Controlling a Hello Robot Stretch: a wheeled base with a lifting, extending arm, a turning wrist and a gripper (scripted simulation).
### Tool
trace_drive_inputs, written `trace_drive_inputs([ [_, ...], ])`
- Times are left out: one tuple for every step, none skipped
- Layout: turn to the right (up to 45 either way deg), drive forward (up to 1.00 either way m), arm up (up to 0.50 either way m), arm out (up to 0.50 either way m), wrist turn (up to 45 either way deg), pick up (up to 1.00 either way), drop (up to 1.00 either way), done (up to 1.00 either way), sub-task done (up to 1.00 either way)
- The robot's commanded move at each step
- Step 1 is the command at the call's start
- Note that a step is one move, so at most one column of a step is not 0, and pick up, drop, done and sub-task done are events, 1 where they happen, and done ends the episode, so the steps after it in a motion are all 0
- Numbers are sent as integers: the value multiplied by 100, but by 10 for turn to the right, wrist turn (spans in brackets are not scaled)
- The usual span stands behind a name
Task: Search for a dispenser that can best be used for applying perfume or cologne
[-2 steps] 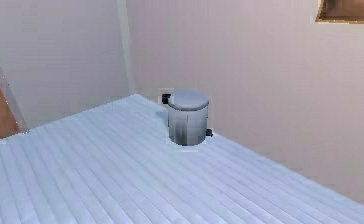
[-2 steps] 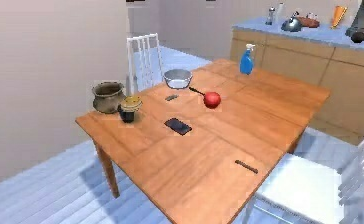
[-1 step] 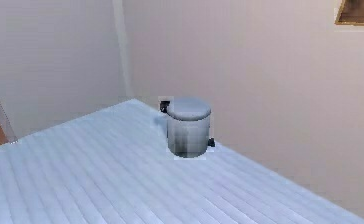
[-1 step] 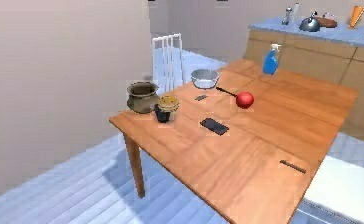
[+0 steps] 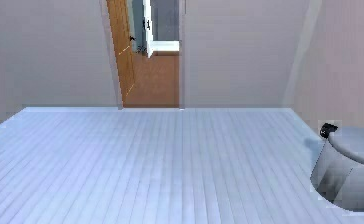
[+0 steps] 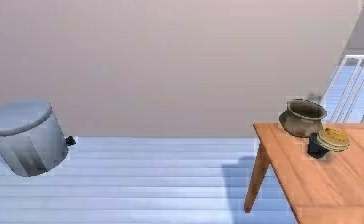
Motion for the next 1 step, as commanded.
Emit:
trace_drive_inputs([
  [0, 10, 0, 0, 0, 0, 0, 0, 0],
])
